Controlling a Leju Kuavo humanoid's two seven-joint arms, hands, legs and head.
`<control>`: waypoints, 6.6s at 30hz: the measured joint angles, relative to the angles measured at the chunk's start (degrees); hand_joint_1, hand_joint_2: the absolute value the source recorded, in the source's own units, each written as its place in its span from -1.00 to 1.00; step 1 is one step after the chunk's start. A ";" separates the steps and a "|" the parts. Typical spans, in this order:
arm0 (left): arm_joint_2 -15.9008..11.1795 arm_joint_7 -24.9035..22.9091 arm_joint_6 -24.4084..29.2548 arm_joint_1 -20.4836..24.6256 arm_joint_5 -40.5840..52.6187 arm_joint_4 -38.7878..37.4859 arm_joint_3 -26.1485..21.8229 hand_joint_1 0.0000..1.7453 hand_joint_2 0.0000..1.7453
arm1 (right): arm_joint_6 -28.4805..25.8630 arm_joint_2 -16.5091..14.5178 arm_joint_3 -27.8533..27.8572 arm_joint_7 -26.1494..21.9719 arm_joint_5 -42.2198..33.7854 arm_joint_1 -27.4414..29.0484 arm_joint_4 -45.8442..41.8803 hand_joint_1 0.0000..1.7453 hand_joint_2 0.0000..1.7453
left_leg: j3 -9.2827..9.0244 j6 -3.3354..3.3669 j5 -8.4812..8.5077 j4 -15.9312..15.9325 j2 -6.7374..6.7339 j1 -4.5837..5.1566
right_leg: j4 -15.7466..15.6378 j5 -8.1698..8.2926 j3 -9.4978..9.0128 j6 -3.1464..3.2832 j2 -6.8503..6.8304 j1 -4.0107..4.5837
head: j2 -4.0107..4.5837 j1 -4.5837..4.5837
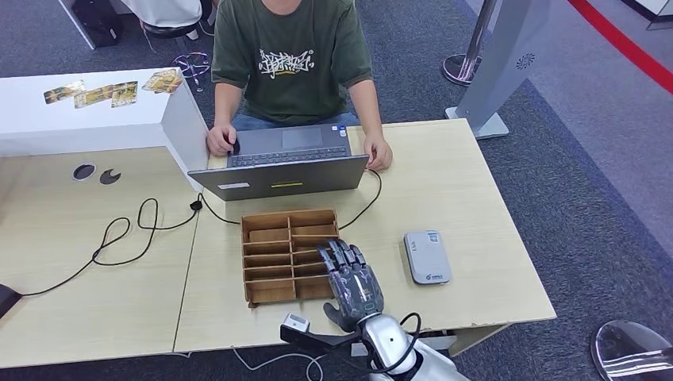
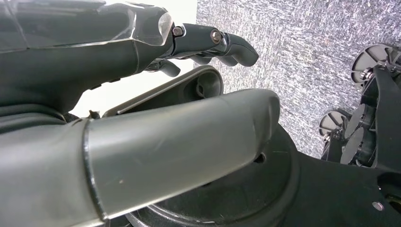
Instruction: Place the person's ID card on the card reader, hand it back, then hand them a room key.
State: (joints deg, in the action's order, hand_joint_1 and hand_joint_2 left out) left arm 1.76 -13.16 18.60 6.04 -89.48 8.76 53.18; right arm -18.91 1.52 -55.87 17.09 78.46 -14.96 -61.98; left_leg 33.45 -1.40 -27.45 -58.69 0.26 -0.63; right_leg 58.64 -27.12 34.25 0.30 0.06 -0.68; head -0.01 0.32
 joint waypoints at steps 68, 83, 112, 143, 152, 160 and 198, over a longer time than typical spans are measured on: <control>-0.16 0.59 0.31 -0.10 -0.25 0.00 0.00 -1.00 -1.00 | -0.92 3.97 -1.14 1.06 -3.36 0.60 -7.48 -1.00 1.00 | 0.00 0.00 0.00 0.00 0.00 0.00 | 0.00 0.00 0.00 0.00 0.00 0.00 | 0.00 0.00; -0.16 0.59 0.31 -0.11 -0.25 0.00 0.00 -1.00 -1.00 | -1.13 3.97 -1.14 0.97 -3.20 0.97 -7.63 0.82 1.00 | 0.00 0.00 0.00 0.00 0.00 0.00 | 0.00 0.00 0.00 0.00 0.00 0.00 | 0.00 0.00; -0.05 0.71 0.42 -0.11 -0.25 0.00 0.00 -1.00 -1.00 | -3.08 5.95 -0.63 -0.93 -5.92 1.97 -7.96 0.98 1.00 | -0.01 0.00 0.00 0.00 0.01 0.00 | -0.01 0.00 0.00 0.00 0.00 0.00 | -0.01 0.00; 0.30 1.60 1.00 -0.13 -0.27 0.00 -0.01 -1.00 -1.00 | -18.02 5.00 15.71 -5.14 -1.33 14.05 -23.74 1.00 1.00 | 0.00 0.01 -0.03 0.00 0.02 0.00 | -0.02 -0.01 0.01 -0.01 -0.02 -0.01 | -0.01 0.00; 0.61 1.68 1.14 -0.23 -0.27 0.00 -0.98 -1.00 -1.00 | -18.31 4.19 26.56 -4.48 2.81 19.92 -32.90 1.00 1.00 | 0.00 0.02 -0.03 0.00 0.02 0.01 | -0.03 -0.01 0.00 -0.01 -0.02 -0.01 | -0.01 0.00; 0.79 1.68 1.29 -0.25 -0.27 0.00 -1.25 -1.00 -1.00 | -18.31 2.48 32.98 -4.09 4.83 23.24 -37.25 1.00 1.00 | -0.01 0.02 -0.03 0.00 0.02 0.00 | -0.02 -0.01 0.00 -0.01 -0.01 -0.01 | -0.02 0.01; 1.91 0.09 0.39 0.20 5.08 0.00 -0.65 -1.00 -1.00 | -18.29 -5.19 31.28 -6.16 10.86 -1.50 -20.06 1.00 1.00 | -0.03 -0.02 0.05 0.00 -0.01 0.00 | 0.01 0.05 -0.03 0.04 0.01 -0.01 | -0.01 0.00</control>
State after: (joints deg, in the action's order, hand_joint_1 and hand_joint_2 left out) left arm 3.67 -13.06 18.99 6.24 -84.40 8.76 52.53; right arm -37.20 -3.67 -24.59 10.93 89.32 -16.46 -82.04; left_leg 33.42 -1.42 -27.41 -58.70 0.25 -0.63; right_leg 58.65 -27.07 34.22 0.34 0.07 -0.69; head -0.02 0.33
